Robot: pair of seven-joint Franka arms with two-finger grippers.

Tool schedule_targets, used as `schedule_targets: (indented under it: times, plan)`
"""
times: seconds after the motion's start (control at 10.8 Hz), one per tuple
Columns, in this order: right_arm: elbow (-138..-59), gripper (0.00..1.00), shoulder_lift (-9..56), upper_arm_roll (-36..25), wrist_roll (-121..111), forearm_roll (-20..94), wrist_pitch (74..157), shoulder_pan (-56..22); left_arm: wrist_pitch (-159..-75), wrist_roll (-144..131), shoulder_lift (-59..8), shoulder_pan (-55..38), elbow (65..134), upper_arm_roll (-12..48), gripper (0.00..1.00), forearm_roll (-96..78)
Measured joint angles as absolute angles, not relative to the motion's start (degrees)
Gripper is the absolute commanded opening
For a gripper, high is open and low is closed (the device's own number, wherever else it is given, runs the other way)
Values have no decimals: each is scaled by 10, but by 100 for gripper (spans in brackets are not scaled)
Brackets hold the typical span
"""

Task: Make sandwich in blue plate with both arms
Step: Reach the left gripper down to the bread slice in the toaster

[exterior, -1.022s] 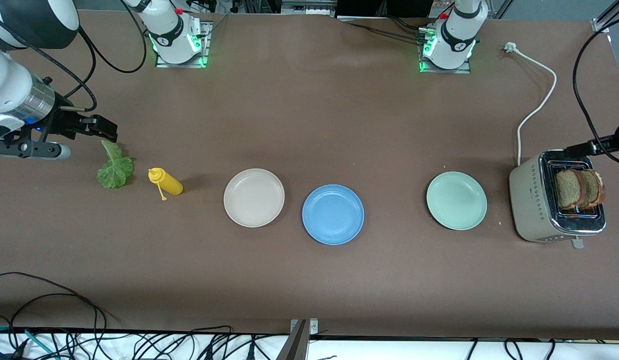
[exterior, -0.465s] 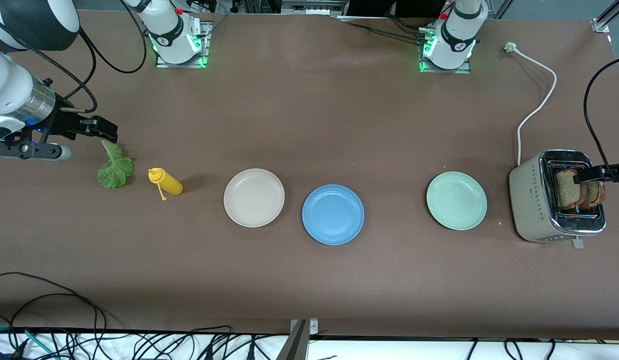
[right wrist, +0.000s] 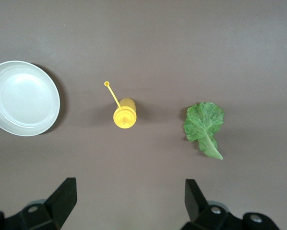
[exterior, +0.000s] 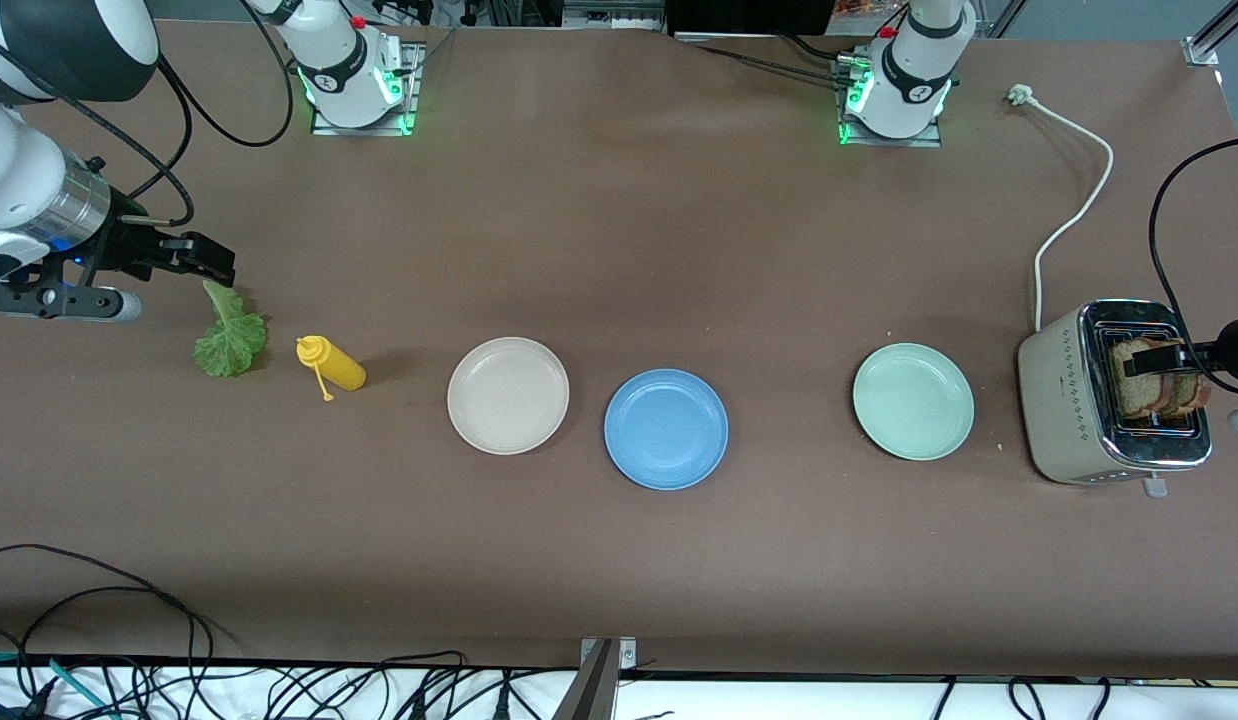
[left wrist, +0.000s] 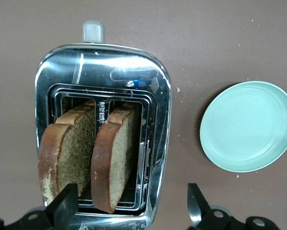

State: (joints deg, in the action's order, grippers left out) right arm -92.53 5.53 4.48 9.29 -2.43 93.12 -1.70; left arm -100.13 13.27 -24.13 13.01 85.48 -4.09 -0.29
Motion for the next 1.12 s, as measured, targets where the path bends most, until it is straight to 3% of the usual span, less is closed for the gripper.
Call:
schedule_targets:
  times: [0.28,0.37,0.46,0.65,0.74,1.02,1.12]
  plan:
    - [-925,100,56,45,93,-24,933,-17,-1010,134,-256,131,855,-41,100,-3]
    - [-925,100,57,45,93,-24,933,-17,-1012,135,-262,133,855,-41,95,-3]
    - [-925,100,58,45,93,-24,933,-17,-1013,136,-266,133,855,-41,85,-3]
    - [-925,100,59,45,93,-24,933,-17,-1014,137,-268,133,855,-41,35,-3]
    - [-925,100,60,45,93,-24,933,-17,-1014,137,-268,133,855,-41,16,-3]
    - [-925,100,61,45,93,-24,934,-17,-1014,138,-268,133,855,-41,9,-3]
    - [-925,100,61,45,93,-24,934,-17,-1014,138,-269,133,855,-41,1,-3]
